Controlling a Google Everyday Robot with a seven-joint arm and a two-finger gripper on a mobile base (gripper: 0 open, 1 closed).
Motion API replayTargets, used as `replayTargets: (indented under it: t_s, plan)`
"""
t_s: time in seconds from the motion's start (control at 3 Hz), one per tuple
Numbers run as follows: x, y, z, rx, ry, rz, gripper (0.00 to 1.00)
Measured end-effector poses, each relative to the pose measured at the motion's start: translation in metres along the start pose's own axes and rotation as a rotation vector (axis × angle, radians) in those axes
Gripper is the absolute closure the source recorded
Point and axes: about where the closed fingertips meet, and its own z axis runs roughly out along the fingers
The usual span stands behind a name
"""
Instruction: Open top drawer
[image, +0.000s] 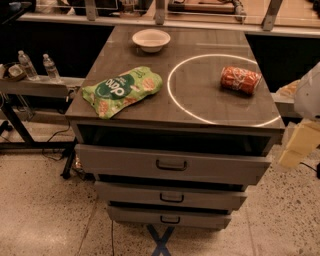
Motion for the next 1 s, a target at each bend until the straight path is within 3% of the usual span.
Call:
replayTargets:
  t_s: [0.67, 1.0]
  plan:
    - [0.022, 0.03, 0.049, -0.068, -0.007, -0.022, 0.0]
    - [0.022, 0.049, 0.079, -0.108, -0.043, -0.066, 0.0]
